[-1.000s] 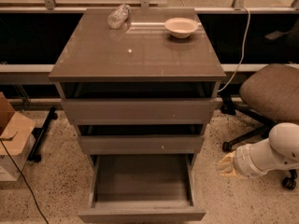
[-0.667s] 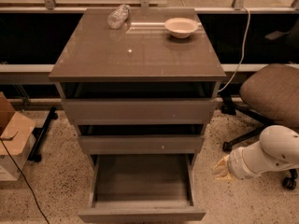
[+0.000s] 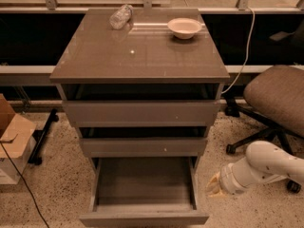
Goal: Close bottom drawer
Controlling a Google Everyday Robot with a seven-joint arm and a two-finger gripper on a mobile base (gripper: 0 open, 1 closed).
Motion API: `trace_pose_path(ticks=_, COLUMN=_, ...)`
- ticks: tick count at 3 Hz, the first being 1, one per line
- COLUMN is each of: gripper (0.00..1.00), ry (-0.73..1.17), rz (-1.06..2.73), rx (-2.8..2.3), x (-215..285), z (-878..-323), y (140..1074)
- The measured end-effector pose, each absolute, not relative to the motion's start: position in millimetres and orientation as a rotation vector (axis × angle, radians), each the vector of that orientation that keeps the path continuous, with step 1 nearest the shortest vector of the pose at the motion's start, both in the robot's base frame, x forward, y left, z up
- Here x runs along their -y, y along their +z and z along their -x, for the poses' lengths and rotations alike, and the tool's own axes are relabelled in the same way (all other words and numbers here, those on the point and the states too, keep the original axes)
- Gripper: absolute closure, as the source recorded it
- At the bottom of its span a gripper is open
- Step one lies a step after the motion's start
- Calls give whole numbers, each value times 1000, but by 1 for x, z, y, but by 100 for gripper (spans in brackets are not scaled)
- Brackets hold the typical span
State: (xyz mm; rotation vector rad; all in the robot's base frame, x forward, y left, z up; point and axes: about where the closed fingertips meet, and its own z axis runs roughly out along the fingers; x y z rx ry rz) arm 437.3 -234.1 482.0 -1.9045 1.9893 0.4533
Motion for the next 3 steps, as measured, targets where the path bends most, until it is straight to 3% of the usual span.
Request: trace_pose_path(ticks=3, gripper=100, ry=574, rz=1863, rx=-2072, x=223, z=-419, y=368)
